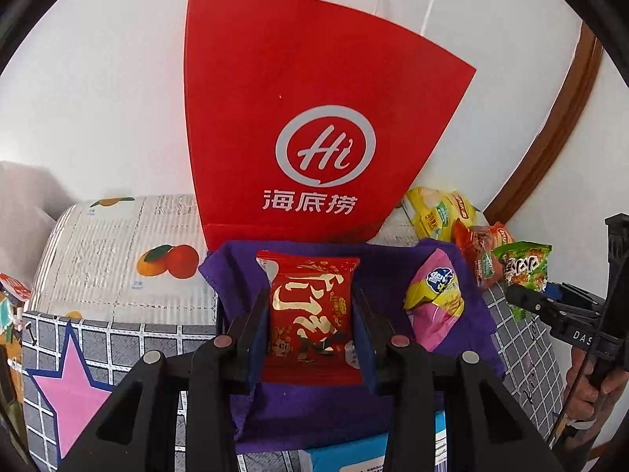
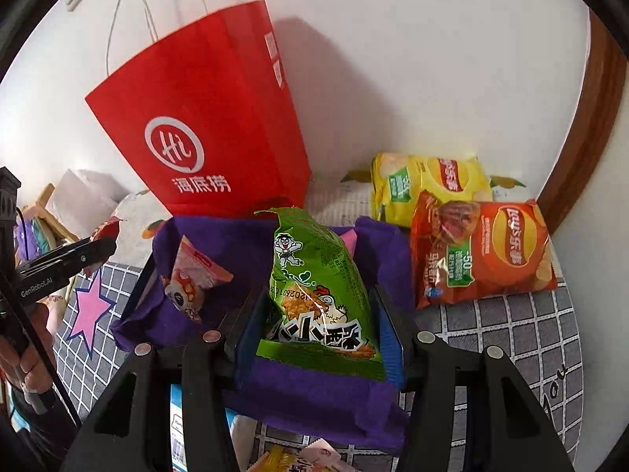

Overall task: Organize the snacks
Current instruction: 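Lower the green bag onto the cloth and open the right tool while the left holds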

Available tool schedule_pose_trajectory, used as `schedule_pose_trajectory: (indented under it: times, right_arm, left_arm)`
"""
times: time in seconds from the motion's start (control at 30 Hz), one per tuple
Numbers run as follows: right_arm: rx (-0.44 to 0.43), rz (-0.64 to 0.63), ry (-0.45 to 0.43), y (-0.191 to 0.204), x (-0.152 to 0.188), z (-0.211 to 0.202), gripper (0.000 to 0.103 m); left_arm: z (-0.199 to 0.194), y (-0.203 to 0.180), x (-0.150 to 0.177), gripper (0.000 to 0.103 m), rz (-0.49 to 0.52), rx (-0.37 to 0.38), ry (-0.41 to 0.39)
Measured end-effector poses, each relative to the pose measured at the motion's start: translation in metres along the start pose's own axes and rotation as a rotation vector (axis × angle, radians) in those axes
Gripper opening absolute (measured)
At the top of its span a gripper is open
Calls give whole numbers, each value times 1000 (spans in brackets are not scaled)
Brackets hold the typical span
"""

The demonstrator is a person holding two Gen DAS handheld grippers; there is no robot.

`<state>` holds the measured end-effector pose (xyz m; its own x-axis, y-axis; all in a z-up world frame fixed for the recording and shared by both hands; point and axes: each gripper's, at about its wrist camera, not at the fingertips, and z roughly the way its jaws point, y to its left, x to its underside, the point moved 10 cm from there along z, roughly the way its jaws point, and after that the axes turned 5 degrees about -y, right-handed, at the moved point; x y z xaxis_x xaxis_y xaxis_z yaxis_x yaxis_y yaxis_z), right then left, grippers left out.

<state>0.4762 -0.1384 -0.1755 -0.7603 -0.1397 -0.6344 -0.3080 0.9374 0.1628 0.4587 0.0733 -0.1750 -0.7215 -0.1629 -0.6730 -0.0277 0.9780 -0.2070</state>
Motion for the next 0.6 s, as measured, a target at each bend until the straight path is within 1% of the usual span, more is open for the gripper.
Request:
schedule_pose_trajectory:
  times: [0.23, 0.37, 0.6]
  right_arm:
    - [-8, -17, 37, 8, 8, 12, 52]
    - [-42, -19, 58, 16, 13, 19, 52]
    - [-48, 3, 82, 13, 17, 24, 52]
  left_arm:
    - [1, -7, 4, 36, 21, 2, 5]
    - [3, -11, 6, 36, 26, 9, 15]
    - [5, -11, 8, 36, 28, 5, 23]
